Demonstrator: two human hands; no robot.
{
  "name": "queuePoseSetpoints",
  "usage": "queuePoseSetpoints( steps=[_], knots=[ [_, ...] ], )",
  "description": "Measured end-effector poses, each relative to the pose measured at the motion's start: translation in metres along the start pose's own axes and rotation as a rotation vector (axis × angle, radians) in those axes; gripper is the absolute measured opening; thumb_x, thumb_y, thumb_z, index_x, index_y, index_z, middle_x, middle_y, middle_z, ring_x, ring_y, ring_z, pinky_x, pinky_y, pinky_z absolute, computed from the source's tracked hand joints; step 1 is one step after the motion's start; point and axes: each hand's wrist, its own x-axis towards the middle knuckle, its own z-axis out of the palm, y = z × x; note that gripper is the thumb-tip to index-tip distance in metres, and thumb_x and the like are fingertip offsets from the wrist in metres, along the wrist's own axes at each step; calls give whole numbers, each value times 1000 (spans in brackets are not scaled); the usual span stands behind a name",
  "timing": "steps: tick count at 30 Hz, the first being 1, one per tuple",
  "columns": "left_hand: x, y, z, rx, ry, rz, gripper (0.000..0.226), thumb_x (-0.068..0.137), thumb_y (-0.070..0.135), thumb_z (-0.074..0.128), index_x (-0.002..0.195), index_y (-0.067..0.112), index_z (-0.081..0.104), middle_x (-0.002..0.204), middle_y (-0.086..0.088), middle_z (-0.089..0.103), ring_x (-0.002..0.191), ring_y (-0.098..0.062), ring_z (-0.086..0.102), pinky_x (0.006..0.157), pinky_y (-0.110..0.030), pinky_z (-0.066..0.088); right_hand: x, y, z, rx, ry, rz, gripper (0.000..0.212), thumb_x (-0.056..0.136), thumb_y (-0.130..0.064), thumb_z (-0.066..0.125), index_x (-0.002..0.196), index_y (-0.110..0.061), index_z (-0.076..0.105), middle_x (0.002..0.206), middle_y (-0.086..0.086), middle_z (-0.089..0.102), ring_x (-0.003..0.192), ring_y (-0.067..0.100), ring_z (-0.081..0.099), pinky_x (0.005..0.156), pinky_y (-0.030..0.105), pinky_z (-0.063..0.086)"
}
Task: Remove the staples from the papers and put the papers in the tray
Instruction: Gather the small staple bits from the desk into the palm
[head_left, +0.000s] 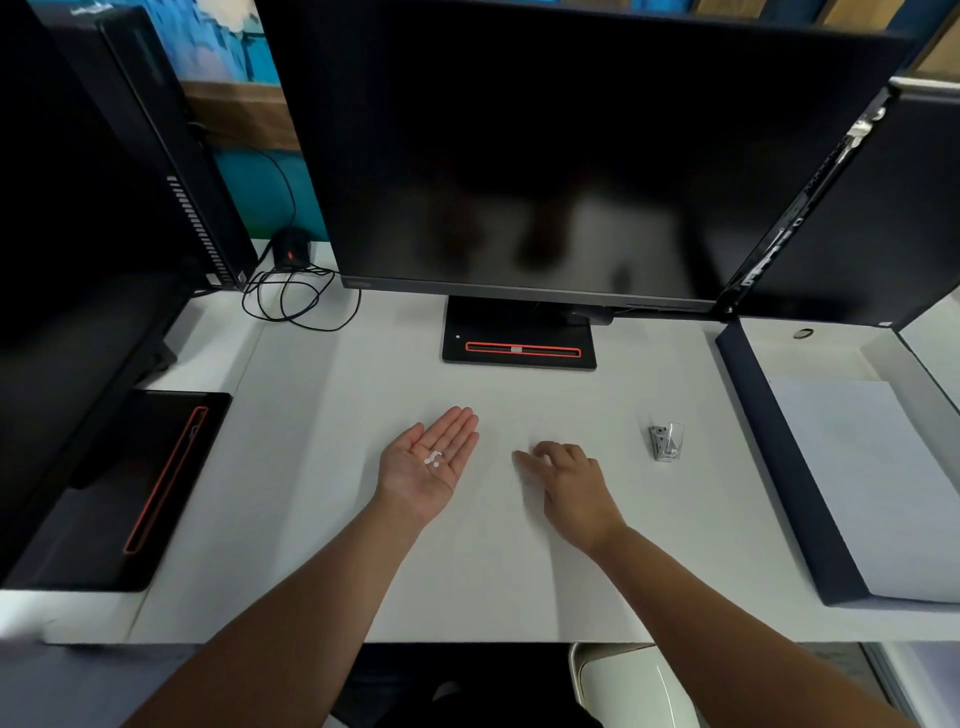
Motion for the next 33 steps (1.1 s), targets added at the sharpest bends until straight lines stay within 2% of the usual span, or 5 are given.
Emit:
queuePoseSetpoints(
  steps=[4, 10, 13, 21, 33],
  knots=[
    [1, -2, 4, 13, -12, -17, 46, 101, 22, 28, 113, -9, 60, 115, -23, 67, 96, -33, 70, 92, -43, 53, -8, -1, 3, 19, -6, -74, 63, 77, -9, 21, 122, -23, 62, 119, 3, 62, 109, 29, 55, 84, 33, 37],
    [3, -6, 8, 25, -32, -29, 47, 101, 22, 29, 111, -9, 62, 114, -23, 67, 97, -33, 70, 88, -45, 54, -1, -2, 0, 36, 22, -53, 59, 75, -2, 32, 123, -19, 60, 117, 0, 63, 107, 27, 55, 82, 32, 36],
    [3, -8, 9, 33, -33, -38, 47, 101, 22, 28, 111, -9, 62, 115, -23, 67, 97, -32, 70, 89, -45, 53, -1, -3, -1, 105, -9, -111, 53, 73, 2, 36, 114, -14, 66, 109, 3, 67, 101, 28, 59, 82, 34, 46],
    [2, -8, 11, 37, -25, -48, 47, 101, 23, 28, 114, -9, 61, 117, -22, 66, 100, -33, 69, 92, -43, 53, -6, 5, 2, 206, 19, 110, 11, 81, -7, 57, 83, -8, 68, 82, 8, 63, 82, 23, 55, 67, 27, 43],
    [-1, -16, 16, 59, 1, -73, 47, 102, 22, 28, 113, -9, 60, 115, -23, 67, 110, -33, 61, 96, -41, 48, 3, -11, 7, 171, 6, 75, 17, 90, -11, 52, 82, -5, 66, 82, 9, 64, 80, 24, 54, 68, 30, 41]
  ],
)
